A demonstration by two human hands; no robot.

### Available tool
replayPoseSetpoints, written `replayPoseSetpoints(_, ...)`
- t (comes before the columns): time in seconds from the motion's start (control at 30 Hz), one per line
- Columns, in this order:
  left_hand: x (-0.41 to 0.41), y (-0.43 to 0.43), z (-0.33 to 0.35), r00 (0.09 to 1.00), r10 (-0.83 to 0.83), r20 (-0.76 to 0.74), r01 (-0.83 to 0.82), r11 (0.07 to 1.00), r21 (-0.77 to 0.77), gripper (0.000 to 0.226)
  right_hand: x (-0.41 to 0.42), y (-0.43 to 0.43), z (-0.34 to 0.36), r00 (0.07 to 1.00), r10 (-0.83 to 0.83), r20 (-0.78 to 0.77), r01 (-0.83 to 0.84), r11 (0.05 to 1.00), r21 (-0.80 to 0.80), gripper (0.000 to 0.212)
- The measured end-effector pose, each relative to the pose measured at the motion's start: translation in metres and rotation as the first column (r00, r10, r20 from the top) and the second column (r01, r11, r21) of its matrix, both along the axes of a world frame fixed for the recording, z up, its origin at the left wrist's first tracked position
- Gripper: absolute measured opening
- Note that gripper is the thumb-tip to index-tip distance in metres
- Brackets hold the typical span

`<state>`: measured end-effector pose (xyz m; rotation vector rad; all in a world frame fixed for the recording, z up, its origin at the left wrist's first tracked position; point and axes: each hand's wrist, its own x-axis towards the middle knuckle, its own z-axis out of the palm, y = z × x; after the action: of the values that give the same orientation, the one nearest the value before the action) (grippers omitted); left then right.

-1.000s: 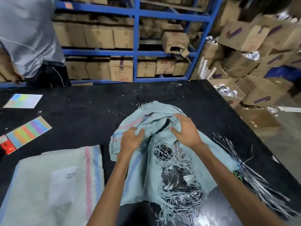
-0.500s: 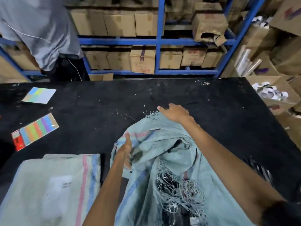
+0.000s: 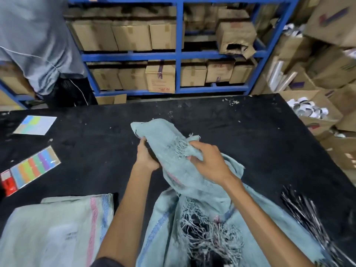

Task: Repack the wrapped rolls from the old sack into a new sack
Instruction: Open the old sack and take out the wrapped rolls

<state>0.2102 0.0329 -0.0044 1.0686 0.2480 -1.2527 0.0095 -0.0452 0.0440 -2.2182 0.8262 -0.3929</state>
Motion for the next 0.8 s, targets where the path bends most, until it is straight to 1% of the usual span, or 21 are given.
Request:
replayPoseSetpoints(0.07,-0.007,0.007,0.047,0.997,0.073,0.04,-0.066,0.985,-0.159,0.06,-0.019,0.019,0.031,0.995,0.005,0.098,-0.006,1.0,0.008,0.024)
replayPoseSetpoints(0.13,-0.025,0.021,0.104,0.988,0.115,0.098,-0.084,0.956,-0.281,0.06,-0.041,0.04,0.065,0.985,0.033,0.167,-0.041,0.998,0.042,0.029)
replayPoseSetpoints(0.2,-0.044,0.036,0.154,0.974,0.131,0.184,-0.051,0.921,-0.386,0.062,-0.057,0.057,0.098,0.974,0.016,0.226,-0.059,0.98,0.188,0.032)
replayPoseSetpoints(0.23,-0.055,0.046,0.176,0.964,0.134,0.23,-0.028,0.91,-0.413,0.063,-0.063,0.067,0.117,0.967,-0.037,0.254,-0.044,0.951,0.306,0.035)
replayPoseSetpoints(0.27,-0.066,0.057,0.197,0.955,0.142,0.26,-0.015,0.898,-0.439,0.061,-0.068,0.075,0.135,0.955,-0.121,0.271,-0.007,0.903,0.429,0.046)
replayPoseSetpoints(0.33,-0.087,0.08,0.23,0.942,0.099,0.322,0.073,0.872,-0.484,0.057,-0.081,0.086,0.166,0.914,-0.297,0.275,0.056,0.765,0.642,0.085)
replayPoseSetpoints(0.37,-0.098,0.092,0.244,0.934,0.06,0.352,0.129,0.863,-0.489,0.06,-0.09,0.09,0.181,0.884,-0.363,0.293,0.044,0.69,0.723,0.103)
replayPoseSetpoints(0.4,-0.106,0.102,0.252,0.922,0.02,0.387,0.184,0.856,-0.483,0.064,-0.099,0.092,0.193,0.854,-0.405,0.326,0.0,0.627,0.779,0.113)
replayPoseSetpoints(0.43,-0.114,0.109,0.257,0.902,-0.027,0.431,0.241,0.86,-0.45,0.07,-0.107,0.092,0.203,0.834,-0.43,0.345,-0.039,0.579,0.814,0.113)
replayPoseSetpoints(0.47,-0.122,0.117,0.26,0.881,-0.09,0.464,0.306,0.858,-0.413,0.075,-0.116,0.095,0.214,0.829,-0.439,0.347,-0.056,0.552,0.832,0.106)
replayPoseSetpoints(0.5,-0.132,0.124,0.263,0.853,-0.146,0.5,0.364,0.855,-0.37,0.079,-0.124,0.099,0.224,0.836,-0.435,0.335,-0.05,0.548,0.835,0.097)
replayPoseSetpoints(0.57,-0.153,0.136,0.261,0.81,-0.217,0.544,0.431,0.85,-0.302,0.081,-0.131,0.106,0.232,0.883,-0.396,0.252,0.027,0.579,0.815,0.084)
replayPoseSetpoints(0.63,-0.177,0.149,0.261,0.756,-0.289,0.588,0.517,0.814,-0.264,0.086,-0.131,0.117,0.233,0.924,-0.365,0.117,0.153,0.631,0.761,0.088)
replayPoseSetpoints(0.67,-0.189,0.156,0.262,0.732,-0.311,0.605,0.534,0.815,-0.227,0.085,-0.13,0.12,0.229,0.929,-0.362,0.08,0.191,0.653,0.733,0.088)
replayPoseSetpoints(0.73,-0.204,0.166,0.256,0.667,-0.327,0.669,0.533,0.837,-0.122,0.073,-0.131,0.129,0.222,0.928,-0.364,0.079,0.211,0.687,0.695,0.076)
replayPoseSetpoints(0.8,-0.213,0.174,0.25,0.616,-0.385,0.688,0.563,0.826,-0.042,0.054,-0.134,0.139,0.219,0.939,-0.339,0.061,0.225,0.738,0.636,0.056)
